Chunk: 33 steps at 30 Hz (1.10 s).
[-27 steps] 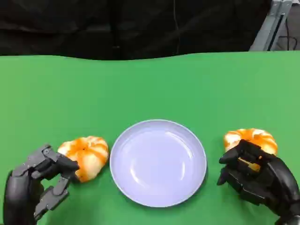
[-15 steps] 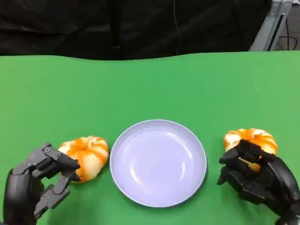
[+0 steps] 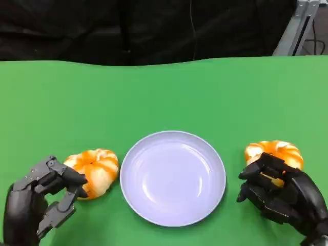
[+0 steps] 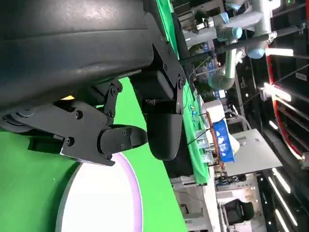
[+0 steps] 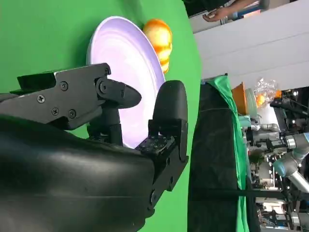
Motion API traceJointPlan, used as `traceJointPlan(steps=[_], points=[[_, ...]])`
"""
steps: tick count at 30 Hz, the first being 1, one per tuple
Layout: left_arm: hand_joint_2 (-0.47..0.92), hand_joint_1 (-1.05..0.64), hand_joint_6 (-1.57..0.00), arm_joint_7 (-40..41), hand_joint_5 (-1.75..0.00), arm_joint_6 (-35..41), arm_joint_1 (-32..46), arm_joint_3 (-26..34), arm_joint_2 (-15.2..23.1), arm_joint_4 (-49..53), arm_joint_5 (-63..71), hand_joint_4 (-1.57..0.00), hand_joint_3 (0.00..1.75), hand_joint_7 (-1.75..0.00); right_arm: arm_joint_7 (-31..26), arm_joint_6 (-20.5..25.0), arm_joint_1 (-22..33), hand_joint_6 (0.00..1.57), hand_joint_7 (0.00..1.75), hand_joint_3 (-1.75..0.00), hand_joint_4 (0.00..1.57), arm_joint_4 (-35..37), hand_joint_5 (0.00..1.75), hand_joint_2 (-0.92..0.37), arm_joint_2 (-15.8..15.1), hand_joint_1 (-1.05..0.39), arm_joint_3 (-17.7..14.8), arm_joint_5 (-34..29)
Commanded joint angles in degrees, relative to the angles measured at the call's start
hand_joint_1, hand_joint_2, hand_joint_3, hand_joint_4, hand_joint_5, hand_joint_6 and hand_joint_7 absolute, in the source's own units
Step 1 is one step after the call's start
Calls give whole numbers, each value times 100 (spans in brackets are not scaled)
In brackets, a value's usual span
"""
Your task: Grasp the bread from the table and place it into the plate.
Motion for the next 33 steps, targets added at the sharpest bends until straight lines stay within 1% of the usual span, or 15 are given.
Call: traceJointPlan(steps=[1, 2, 3, 4, 6, 8, 10, 14, 15, 18, 21, 23, 26, 28, 33], points=[[92, -9, -101, 122, -103, -101, -29, 80, 66, 87, 69, -83, 35, -65, 57, -65, -82, 62, 112, -49, 53, 70, 161, -89, -58, 1, -77, 61], [92, -11, -105, 160, -95, -125, -41, 85, 79, 117, 127, -83, 32, -53, 59, -59, -79, 62, 112, -49, 53, 65, 161, -89, -54, 1, -80, 65], [92, -15, -110, 191, -81, -142, -49, 88, 89, 139, 172, -86, 28, -35, 59, -55, -77, 62, 112, -49, 53, 60, 161, -89, -51, 2, -83, 65], [92, -17, -113, 215, -71, -154, -56, 92, 94, 154, 206, -88, 25, -24, 58, -52, -76, 62, 112, -49, 52, 57, 161, -89, -49, 2, -85, 63], [92, -18, -115, 236, -66, -178, -67, 94, 87, 180, 227, -90, 24, -17, 59, -45, -75, 62, 112, -48, 52, 52, 161, -90, -49, 2, -87, 59], [92, -23, -111, 252, -37, -202, -77, 88, 81, 203, 225, -95, 17, -5, 59, -37, -75, 62, 112, -48, 52, 47, 162, -90, -52, 2, -86, 55], [92, -24, -110, 262, -29, -215, -82, 83, 82, 215, 226, -97, 16, -3, 60, -35, -75, 62, 113, -48, 52, 46, 162, -90, -52, 2, -87, 54], [92, -24, -94, 145, -11, -163, -68, 40, 59, 190, 63, -95, 8, 0, 53, -126, -91, 62, 114, -48, 52, 85, 162, -90, -57, 2, -90, 25], [92, -24, -93, 143, -9, -174, -60, 32, 89, 191, 98, -95, 7, 0, 50, -95, -85, 62, 114, -48, 52, 70, 162, -90, -57, 2, -90, 32], [92, -37, -82, 173, -3, -181, -32, 8, 207, 174, 309, -89, 6, 0, 44, -57, -79, 61, 114, -47, 52, 57, 162, -90, -61, 1, -91, 35], [92, -52, -69, 342, -1, -242, -23, 11, 351, 168, 750, -81, 10, 0, 53, -80, -87, 61, 114, -47, 52, 79, 163, -90, -65, 1, -98, 33], [92, -58, -62, 525, 0, -364, -35, 26, 465, 193, 1156, -76, 14, 0, 65, -77, -94, 61, 114, -48, 52, 88, 162, -90, -68, 1, -101, 38], [92, -61, -58, 737, 0, -493, -55, 17, 585, 235, 1543, -73, 16, 0, 69, -63, -103, 61, 114, -48, 52, 97, 162, -90, -69, 1, -105, 42], [92, -70, -54, 936, 0, -556, -64, 5, 696, 239, 1901, -67, 22, 0, 73, -42, -111, 61, 115, -48, 52, 103, 162, -90, -70, 1, -111, 51], [92, -79, -52, 1442, 0, -680, -125, -54, 903, 340, 2585, -62, 31, 0, 104, -49, -129, 61, 115, -48, 52, 143, 162, -89, -74, -1, -128, 61]])
